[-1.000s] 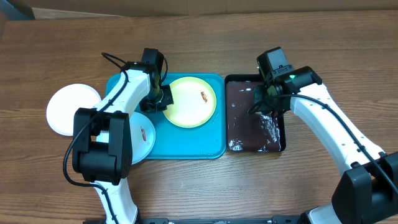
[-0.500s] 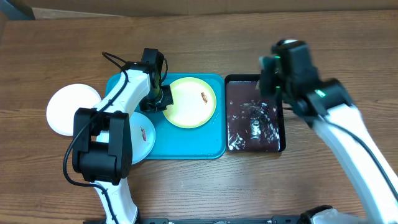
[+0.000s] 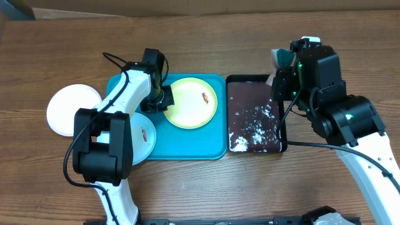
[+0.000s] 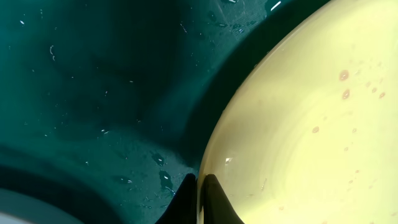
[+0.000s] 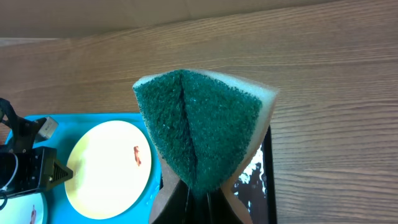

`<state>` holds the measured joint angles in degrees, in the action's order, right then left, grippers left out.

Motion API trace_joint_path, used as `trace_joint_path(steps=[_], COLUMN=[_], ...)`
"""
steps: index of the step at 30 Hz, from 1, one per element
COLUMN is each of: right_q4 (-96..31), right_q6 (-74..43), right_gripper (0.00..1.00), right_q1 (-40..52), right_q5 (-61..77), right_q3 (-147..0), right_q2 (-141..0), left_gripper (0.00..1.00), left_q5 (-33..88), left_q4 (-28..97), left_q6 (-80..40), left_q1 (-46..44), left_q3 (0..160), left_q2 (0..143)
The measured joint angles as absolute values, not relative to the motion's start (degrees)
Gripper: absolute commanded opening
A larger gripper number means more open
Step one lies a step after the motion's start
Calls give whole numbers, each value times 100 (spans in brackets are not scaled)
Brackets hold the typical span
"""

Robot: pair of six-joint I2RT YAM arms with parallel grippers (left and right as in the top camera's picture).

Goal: Clean dirty plates on tray and stack at the side
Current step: 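Dip and wipe the held sponge in the black tray's water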

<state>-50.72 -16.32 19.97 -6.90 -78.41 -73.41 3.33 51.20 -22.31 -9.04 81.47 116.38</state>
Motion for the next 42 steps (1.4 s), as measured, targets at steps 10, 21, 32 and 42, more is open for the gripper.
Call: trace_joint_path(steps=[10,21,32,42], right_q4=[-5258,-5393,-5393,-5404], right_q6=[-1632,-1649,-1651,-1647], right_gripper=[4,4,11,4], right_q1=[1997,1997,1997,1997], right_q5=[-690,-690,-685,-526], right_q3=[-7841,-7841,-7841,-7841], right_q2=[-7341,-7341,-7341,-7341], left_gripper=[4,4,4,4], left_q5=[333,333,336,336], left_q4=[5118,5118,5118,5118], left_q6=[-2231,-2231,-2231,-2231], left_q1=[-904,-904,-904,-904], left_q3=[8147,8147,8147,8147], left_q2=[11638,11638,11638,11638])
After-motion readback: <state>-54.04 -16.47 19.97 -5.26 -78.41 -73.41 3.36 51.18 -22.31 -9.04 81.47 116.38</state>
